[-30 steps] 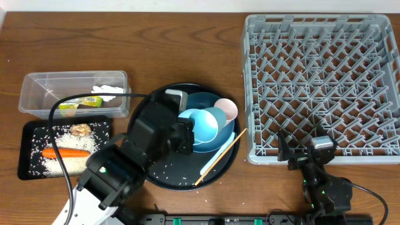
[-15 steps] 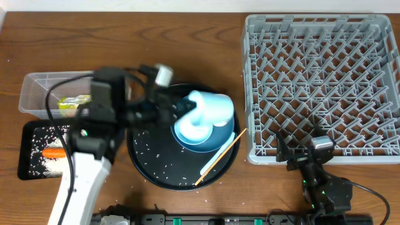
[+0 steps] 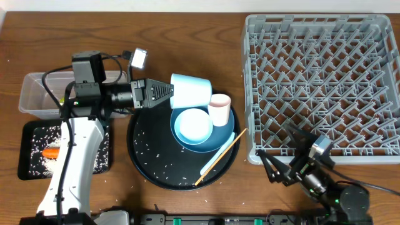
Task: Sort waste into correct bins and load items into the dishwasher rack
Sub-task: 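Lift the light-blue cup high above the round tray, then move the right gripper to the held cup and close on it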
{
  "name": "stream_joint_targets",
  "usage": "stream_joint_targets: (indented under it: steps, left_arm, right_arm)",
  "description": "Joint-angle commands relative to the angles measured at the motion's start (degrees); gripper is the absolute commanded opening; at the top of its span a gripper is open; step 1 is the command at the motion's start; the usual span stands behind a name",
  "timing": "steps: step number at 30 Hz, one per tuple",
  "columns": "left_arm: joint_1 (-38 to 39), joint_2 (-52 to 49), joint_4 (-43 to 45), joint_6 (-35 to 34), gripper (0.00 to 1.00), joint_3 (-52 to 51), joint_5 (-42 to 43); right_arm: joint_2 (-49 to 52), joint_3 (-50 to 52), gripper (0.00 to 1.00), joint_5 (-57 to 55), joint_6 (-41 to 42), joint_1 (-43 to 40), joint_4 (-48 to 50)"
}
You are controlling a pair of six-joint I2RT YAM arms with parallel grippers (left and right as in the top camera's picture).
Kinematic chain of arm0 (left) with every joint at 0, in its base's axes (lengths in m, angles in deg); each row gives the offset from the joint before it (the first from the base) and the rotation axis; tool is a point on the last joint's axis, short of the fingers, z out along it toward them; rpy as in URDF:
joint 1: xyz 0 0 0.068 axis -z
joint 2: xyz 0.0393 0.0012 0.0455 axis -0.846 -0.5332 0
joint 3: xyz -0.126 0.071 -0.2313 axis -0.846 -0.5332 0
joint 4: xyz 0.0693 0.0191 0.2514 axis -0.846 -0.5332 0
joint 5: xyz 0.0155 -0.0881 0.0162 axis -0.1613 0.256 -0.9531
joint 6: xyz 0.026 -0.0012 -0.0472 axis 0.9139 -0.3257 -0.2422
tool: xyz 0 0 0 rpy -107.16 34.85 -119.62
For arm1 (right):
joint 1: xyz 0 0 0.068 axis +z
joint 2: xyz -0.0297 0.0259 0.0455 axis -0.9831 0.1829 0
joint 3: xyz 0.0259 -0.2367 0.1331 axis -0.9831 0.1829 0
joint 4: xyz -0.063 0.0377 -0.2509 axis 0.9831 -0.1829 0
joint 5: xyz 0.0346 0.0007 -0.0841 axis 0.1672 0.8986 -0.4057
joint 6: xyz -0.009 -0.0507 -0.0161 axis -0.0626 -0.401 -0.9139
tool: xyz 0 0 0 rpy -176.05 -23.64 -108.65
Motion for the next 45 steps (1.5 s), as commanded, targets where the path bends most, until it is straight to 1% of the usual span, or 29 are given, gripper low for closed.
stream_joint_targets:
  steps: [1,8,10,12,13,15,18,21,23,28,31,36,45]
  left_arm:
    - [0.94,0.37,1.4,0.52,0.06,0.81,2.78]
    - [0.94,0.37,1.49,0.55,0.06,0.81,2.75]
    - [0.94,0.37,1.49,0.55,0.06,0.81,2.78]
    - [0.94,0.37,1.46,0.55,0.06,0.81,2.75]
    - [0.96,0.37,1.46,0.55,0.06,0.81,2.75]
    - [0.96,0.37,1.46,0.55,0.06,0.81,2.71]
    - [0.96,0.37,1.46,0.55,0.06,0.81,2.71]
    - [1.77,0.37,1.49,0.55,0.06,0.81,2.71]
    - [2.91,0.37,1.75,0.61,0.06,0.81,2.69]
    - [7.26,0.37,6.6,0.37,0.06,0.81,2.4]
    - [8.52,0.37,7.48,-2.29,0.06,0.81,-1.7]
    - [8.57,0.35,7.48,-2.27,0.06,0.81,-2.51]
    - [8.57,0.35,7.48,-2.27,0.06,0.81,-2.49]
  right_arm:
    - [7.02,-7.02,0.99,14.23,6.91,0.17,0.17]
    - [28.37,-21.59,0.99,34.29,7.45,0.17,0.24]
    - [33.48,-24.7,0.99,36.89,8.31,0.17,1.77]
    - [37.31,-26.25,0.99,37.13,8.98,0.17,4.83]
    - [39.12,-26.77,0.99,37.9,11.02,0.17,7.52]
    - [41.59,-26.91,0.99,38.21,17.33,0.2,11.58]
    - [44.83,-26.91,0.99,34.18,20.55,0.22,14.32]
    - [48.52,-26.91,0.99,32.0,20.33,0.22,16.33]
    - [51.12,-26.91,0.97,32.11,19.76,0.26,18.88]
    - [57.83,-26.91,0.95,32.09,19.61,2.14,25.99]
    - [60.76,-26.91,0.94,32.06,19.69,4.33,30.75]
    - [62.05,-26.91,0.94,31.58,19.85,7.58,37.46]
    - [62.07,-26.91,0.95,27.98,16.46,11.13,38.34]
